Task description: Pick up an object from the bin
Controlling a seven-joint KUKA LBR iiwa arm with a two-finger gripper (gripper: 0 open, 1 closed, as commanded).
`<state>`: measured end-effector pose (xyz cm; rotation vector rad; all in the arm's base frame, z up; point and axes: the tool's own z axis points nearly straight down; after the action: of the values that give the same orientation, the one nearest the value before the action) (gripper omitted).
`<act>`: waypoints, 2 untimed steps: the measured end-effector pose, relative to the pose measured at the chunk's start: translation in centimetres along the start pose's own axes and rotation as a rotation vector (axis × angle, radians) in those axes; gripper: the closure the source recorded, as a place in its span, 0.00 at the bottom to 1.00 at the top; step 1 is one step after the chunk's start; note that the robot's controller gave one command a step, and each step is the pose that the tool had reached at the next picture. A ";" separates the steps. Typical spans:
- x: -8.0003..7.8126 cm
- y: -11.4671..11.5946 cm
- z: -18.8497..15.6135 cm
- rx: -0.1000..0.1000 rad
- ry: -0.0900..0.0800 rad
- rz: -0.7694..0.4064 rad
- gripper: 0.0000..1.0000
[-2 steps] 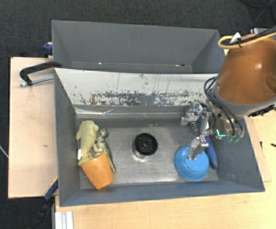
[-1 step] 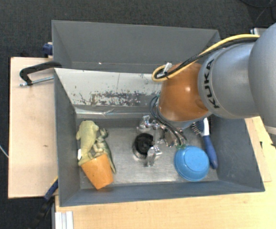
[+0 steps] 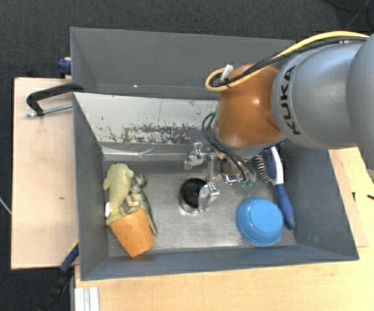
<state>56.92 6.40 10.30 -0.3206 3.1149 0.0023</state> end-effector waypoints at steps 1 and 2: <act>0.4 -1.9 0.2 0.001 0.005 -0.007 0.00; 1.3 -0.8 3.0 -0.001 0.003 0.086 0.00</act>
Offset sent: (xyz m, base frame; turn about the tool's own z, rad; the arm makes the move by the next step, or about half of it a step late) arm -0.0011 -0.0187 -0.0030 -0.0094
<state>55.88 5.33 7.30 -0.1865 3.1289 0.0041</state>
